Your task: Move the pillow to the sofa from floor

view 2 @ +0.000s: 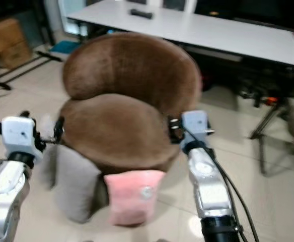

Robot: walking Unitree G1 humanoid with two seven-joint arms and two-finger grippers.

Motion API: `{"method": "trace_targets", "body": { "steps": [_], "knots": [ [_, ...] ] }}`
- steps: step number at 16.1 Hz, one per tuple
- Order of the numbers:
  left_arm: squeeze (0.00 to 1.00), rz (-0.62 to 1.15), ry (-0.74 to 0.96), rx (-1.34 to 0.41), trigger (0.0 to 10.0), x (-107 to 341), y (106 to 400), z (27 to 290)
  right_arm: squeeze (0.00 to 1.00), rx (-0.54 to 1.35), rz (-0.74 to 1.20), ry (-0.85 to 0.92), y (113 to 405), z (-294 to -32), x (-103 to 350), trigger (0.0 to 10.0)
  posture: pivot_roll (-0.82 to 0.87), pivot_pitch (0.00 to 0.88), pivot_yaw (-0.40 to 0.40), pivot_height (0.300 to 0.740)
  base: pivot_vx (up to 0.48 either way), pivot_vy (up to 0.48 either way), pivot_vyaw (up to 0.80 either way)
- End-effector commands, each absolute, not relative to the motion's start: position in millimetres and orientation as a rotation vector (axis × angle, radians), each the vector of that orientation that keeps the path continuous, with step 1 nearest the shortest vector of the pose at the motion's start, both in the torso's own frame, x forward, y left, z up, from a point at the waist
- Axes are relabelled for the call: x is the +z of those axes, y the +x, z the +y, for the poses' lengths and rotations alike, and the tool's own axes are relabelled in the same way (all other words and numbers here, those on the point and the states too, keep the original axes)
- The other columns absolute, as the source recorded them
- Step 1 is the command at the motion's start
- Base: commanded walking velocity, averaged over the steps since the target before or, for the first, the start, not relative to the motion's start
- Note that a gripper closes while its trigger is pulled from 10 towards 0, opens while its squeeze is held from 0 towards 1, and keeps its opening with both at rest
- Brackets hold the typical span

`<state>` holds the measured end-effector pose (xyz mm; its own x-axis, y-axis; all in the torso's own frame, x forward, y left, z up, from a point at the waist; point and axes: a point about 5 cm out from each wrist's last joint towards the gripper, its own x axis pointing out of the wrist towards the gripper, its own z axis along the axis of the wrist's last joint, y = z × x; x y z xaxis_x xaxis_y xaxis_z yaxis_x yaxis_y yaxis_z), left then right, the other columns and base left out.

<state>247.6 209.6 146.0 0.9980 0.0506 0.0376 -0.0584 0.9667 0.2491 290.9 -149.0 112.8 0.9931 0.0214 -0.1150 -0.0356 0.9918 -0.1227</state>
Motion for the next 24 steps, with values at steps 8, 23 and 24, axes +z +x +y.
{"method": "trace_targets", "body": {
  "steps": [8, 23, 24],
  "knots": [
    [0.00, -0.054, 0.228, 0.072, 10.0, 148.3, 248.1, 213.7, 1.00, 0.065, 0.111, -0.132, 290.9, -142.9, 112.3, 10.0, 0.01, 0.000, -0.016, 0.740, 0.000, -0.167, 0.00],
    [0.00, -0.055, 0.222, 0.066, 10.0, 147.2, 247.4, 215.8, 1.00, 0.052, 0.113, -0.132, 291.9, -140.7, 111.7, 10.0, 0.02, 0.000, -0.014, 0.740, 0.314, 0.000, 0.43],
    [0.00, -0.055, 0.224, 0.065, 10.0, 147.2, 247.4, 216.1, 1.00, 0.068, 0.113, -0.139, 292.3, -139.0, 111.6, 10.0, 0.02, 0.000, -0.014, 0.740, 0.319, 0.000, 0.00]
  ]
}}
